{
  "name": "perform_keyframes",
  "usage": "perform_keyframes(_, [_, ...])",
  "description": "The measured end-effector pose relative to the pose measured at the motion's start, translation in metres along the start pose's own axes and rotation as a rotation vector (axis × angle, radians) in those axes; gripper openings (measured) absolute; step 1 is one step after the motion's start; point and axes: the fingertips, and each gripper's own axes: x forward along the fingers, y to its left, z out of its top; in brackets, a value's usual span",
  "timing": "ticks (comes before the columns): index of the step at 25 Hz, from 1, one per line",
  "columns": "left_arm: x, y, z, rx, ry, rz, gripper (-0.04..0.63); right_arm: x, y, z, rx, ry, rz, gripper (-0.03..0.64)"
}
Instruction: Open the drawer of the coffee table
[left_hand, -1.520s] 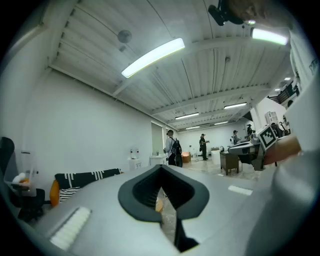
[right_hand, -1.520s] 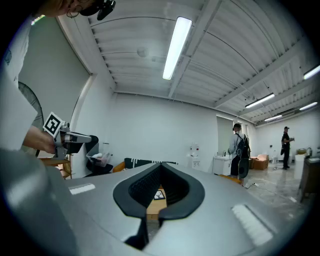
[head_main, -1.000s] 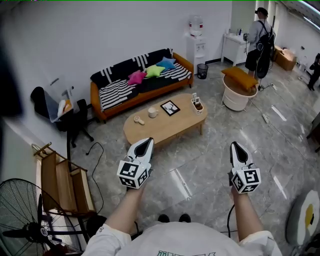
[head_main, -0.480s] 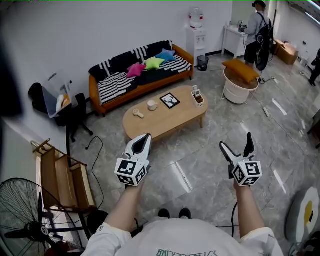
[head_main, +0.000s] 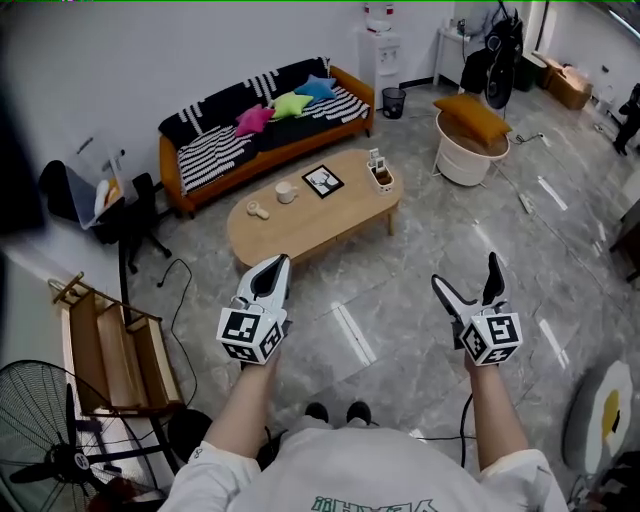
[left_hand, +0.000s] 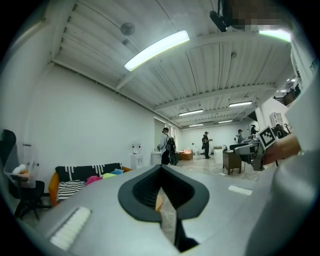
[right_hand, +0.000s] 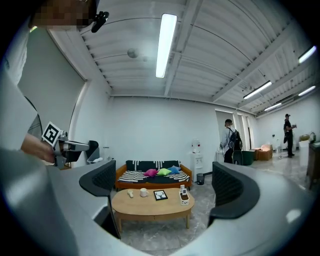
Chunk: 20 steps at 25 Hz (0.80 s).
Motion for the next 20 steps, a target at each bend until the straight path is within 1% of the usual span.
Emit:
perform_keyframes(4, [0.016,-0.012,-0.003,0.009,0.012,-0.024,-0.002,-0.004,-0.02,0.0,-0.004,0.005,-0.012,0.589])
perform_keyframes(9, [0.048,-0.012,-0.011,0.023,0.037,-0.051,-0.002,0.003,-0.045,-0.004,0.003,0.017,-0.039,0.589])
perform_keyframes(15, [0.115,-0.008,-0.021,0.045,0.025,-0.113,-0.002,0.026,-0.085,-0.015,-0.008,0.038,-0.104,0.589])
perform_keyframes(20, [0.184,0.007,-0.022,0.049,0.015,-0.166,-0.002,0.068,-0.115,-0.011,-0.023,0.068,-0.147,0.589])
